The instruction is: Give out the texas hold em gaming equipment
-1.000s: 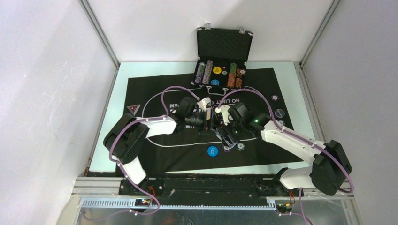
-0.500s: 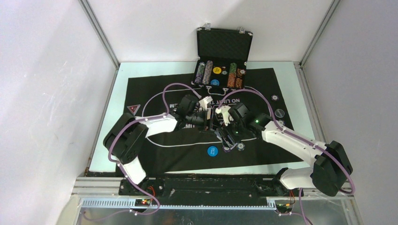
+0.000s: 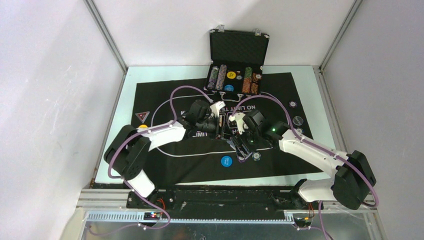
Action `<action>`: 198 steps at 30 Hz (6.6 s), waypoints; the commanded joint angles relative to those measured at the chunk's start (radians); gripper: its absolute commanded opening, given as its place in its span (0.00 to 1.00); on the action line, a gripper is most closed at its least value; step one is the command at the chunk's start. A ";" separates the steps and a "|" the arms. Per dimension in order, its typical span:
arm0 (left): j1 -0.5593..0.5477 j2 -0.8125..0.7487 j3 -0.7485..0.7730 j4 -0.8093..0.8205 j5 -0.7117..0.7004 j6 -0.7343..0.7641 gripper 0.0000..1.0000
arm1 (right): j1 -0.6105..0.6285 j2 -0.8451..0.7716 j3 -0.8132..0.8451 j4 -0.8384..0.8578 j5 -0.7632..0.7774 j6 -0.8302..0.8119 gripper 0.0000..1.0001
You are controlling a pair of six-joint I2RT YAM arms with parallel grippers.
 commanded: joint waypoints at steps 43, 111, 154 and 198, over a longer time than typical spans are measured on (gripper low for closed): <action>0.008 -0.119 -0.013 -0.037 0.025 0.009 0.62 | -0.013 -0.064 0.004 0.066 0.015 0.011 0.00; 0.039 -0.056 -0.041 0.239 0.148 -0.188 0.34 | -0.017 -0.080 -0.007 0.082 0.048 0.020 0.00; 0.066 -0.201 -0.054 0.008 0.020 -0.080 0.00 | -0.017 -0.070 -0.011 0.072 0.074 0.019 0.00; 0.213 -0.116 0.054 -0.088 0.170 0.176 0.00 | -0.140 -0.100 -0.014 0.043 0.307 0.137 0.00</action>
